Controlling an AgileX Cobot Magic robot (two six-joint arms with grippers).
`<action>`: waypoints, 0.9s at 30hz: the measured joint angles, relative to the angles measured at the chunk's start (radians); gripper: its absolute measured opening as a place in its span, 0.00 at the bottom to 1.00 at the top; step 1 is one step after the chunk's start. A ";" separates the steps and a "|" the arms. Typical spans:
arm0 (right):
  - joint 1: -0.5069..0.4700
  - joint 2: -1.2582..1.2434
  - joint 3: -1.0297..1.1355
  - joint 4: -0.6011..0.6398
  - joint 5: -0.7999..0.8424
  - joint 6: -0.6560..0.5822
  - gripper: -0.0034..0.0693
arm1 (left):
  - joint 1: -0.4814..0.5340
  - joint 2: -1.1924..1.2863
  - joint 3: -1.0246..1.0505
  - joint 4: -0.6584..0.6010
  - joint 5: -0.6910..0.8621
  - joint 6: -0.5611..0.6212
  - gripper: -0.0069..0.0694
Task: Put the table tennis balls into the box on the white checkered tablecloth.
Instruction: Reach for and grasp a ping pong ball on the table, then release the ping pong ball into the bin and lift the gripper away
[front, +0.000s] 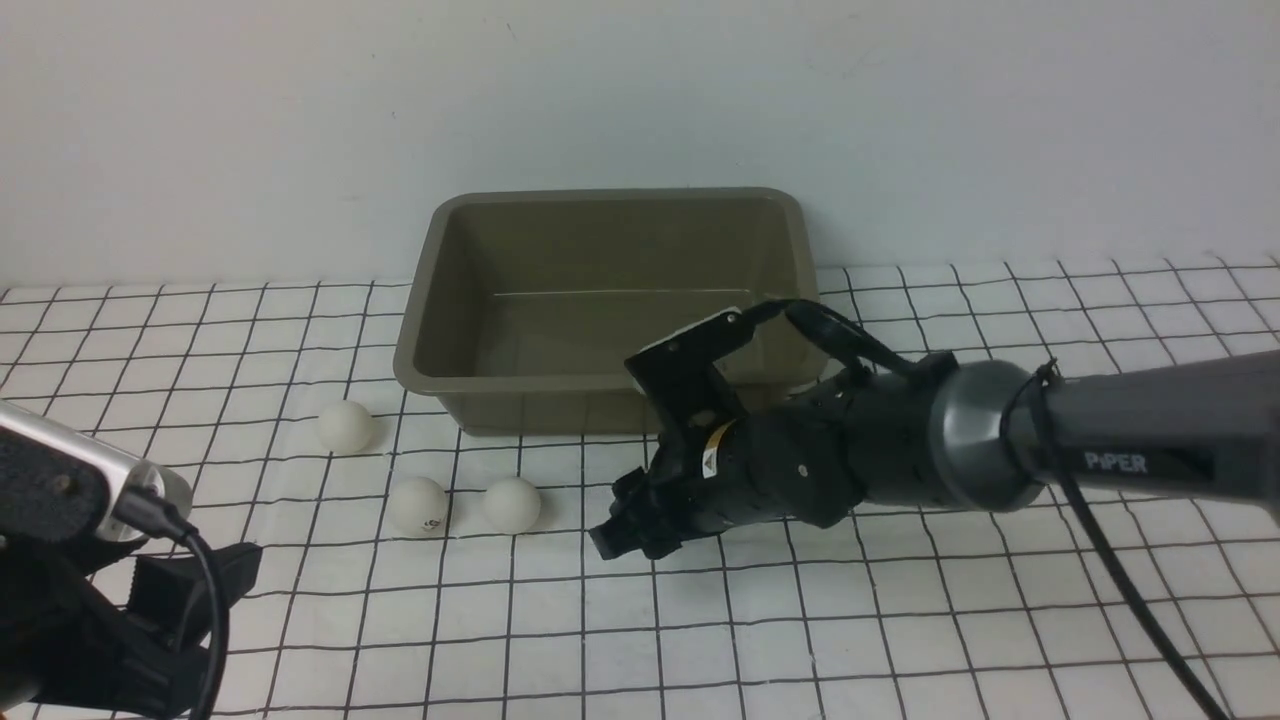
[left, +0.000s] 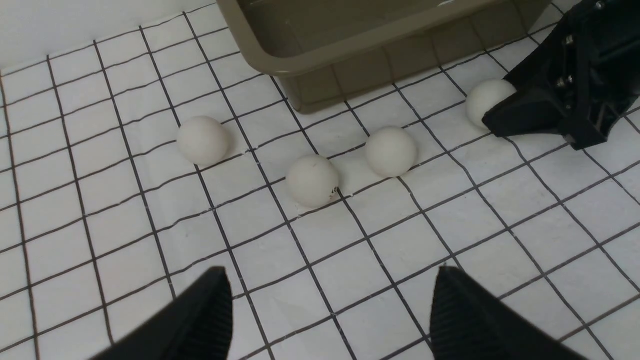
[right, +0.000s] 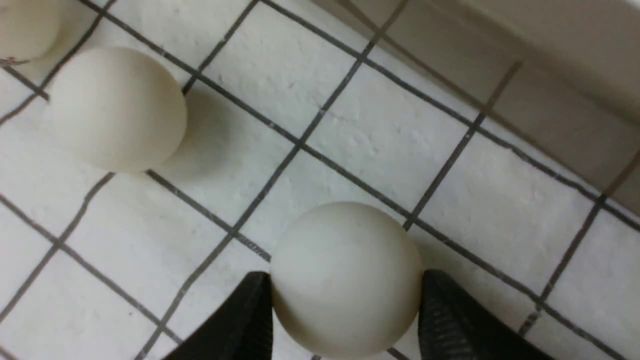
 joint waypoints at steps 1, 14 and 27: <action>0.000 -0.016 0.000 -0.013 0.018 0.000 0.52 | 0.000 0.000 0.000 0.000 0.000 0.000 0.72; -0.008 -0.296 -0.001 -0.144 0.174 0.000 0.52 | 0.000 0.000 0.000 -0.017 0.000 0.001 0.72; -0.195 -0.167 -0.108 -0.156 0.014 -0.041 0.52 | 0.000 0.000 0.000 -0.047 0.003 0.002 0.72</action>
